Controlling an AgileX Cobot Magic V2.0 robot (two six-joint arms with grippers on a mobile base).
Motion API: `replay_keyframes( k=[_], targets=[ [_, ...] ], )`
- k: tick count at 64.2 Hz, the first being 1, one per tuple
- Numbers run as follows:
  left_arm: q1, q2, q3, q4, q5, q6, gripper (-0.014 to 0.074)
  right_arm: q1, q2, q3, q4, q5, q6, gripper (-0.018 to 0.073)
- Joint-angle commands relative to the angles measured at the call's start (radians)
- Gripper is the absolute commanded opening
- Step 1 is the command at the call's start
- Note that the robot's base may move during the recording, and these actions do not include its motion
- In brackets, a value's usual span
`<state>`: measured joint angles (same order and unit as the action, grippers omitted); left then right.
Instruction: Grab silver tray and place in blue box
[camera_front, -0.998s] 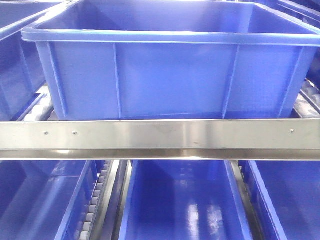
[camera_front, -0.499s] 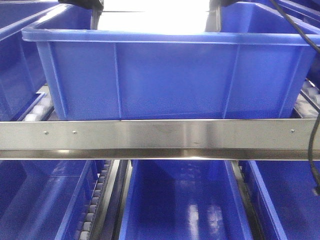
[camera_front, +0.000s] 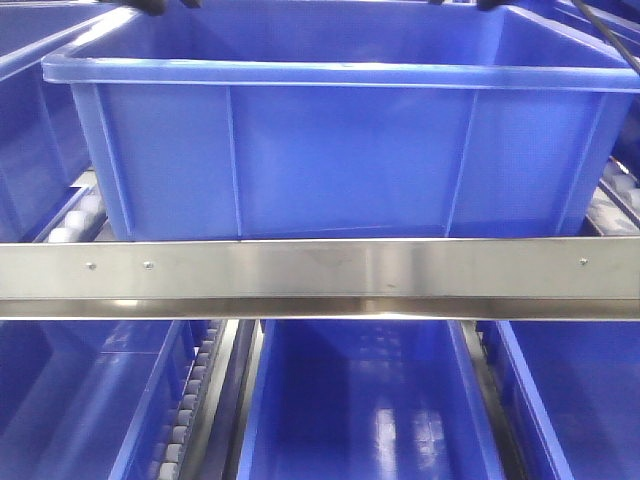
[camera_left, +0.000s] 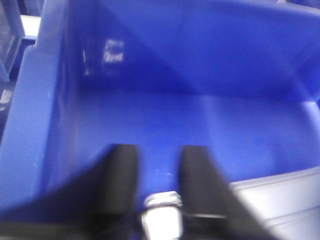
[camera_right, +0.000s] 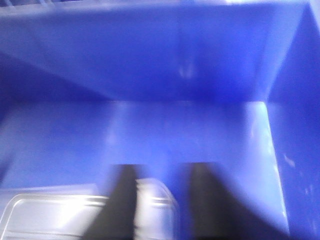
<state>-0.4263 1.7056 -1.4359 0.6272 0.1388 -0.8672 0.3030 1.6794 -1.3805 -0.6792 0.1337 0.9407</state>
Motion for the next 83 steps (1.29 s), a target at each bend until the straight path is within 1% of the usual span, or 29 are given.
replay_keyframes(
  k=[1,6,9,12,15,21,24,27,34,37,42,47,51,61,72,78,83],
  targets=[
    [-0.007,-0.091,-0.037,0.027,-0.107,-0.009,-0.009,0.006,-0.101,-0.039,-0.017,-0.095,-0.007,0.0042],
    [0.005,-0.093,-0.037,0.068,-0.174,-0.009,-0.0098,0.002,-0.11,-0.04,-0.02,-0.145,-0.007,0.0062],
    [0.012,-0.095,-0.037,0.071,-0.188,-0.009,-0.0098,-0.002,-0.11,-0.04,-0.02,-0.165,-0.007,0.006],
    [0.013,-0.109,-0.037,0.071,-0.177,-0.009,-0.0098,-0.002,-0.12,-0.04,-0.02,-0.173,-0.007,0.0047],
    [0.013,-0.134,-0.035,0.073,-0.158,-0.009,-0.0098,-0.002,-0.134,-0.039,-0.02,-0.169,-0.007,0.0016],
    [0.013,-0.209,0.016,0.101,-0.133,-0.009,-0.0098,-0.002,-0.185,0.001,-0.048,-0.176,-0.007,0.0022],
    [0.016,-0.253,0.074,0.13,-0.139,-0.009,-0.0098,-0.003,-0.221,0.048,-0.096,-0.19,-0.007,0.0022],
    [0.018,-0.31,0.143,0.134,-0.164,-0.009,-0.0098,-0.004,-0.26,0.105,-0.138,-0.215,-0.007,0.0022],
    [0.027,-0.458,0.369,0.134,-0.282,-0.009,-0.0099,-0.004,-0.394,0.308,-0.25,-0.362,-0.007,0.0022],
    [0.034,-0.518,0.462,0.134,-0.322,-0.009,-0.0104,-0.004,-0.451,0.388,-0.27,-0.41,-0.007,0.0022],
    [0.055,-0.633,0.627,0.134,-0.387,-0.008,-0.0104,-0.004,-0.554,0.531,-0.272,-0.465,-0.007,0.0022],
    [0.083,-0.756,0.77,0.134,-0.417,-0.008,-0.0104,-0.004,-0.677,0.658,-0.272,-0.464,-0.007,0.0022],
    [0.1,-0.858,0.863,0.134,-0.416,-0.008,-0.0104,-0.004,-0.783,0.747,-0.272,-0.456,-0.007,0.0022],
    [0.111,-1.152,1.044,0.134,-0.41,-0.008,-0.0104,-0.004,-1.07,0.914,-0.272,-0.374,-0.007,0.0021],
    [0.111,-1.427,1.15,0.134,-0.414,-0.008,-0.0104,-0.004,-1.348,1.016,-0.272,-0.349,-0.007,0.0021],
    [0.111,-1.507,1.168,0.134,-0.41,-0.008,-0.0104,-0.004,-1.431,1.031,-0.272,-0.345,-0.007,0.0021],
    [0.111,-1.538,1.171,0.134,-0.412,-0.008,-0.0104,-0.004,-1.463,1.035,-0.272,-0.339,-0.007,0.0021]
  ],
)
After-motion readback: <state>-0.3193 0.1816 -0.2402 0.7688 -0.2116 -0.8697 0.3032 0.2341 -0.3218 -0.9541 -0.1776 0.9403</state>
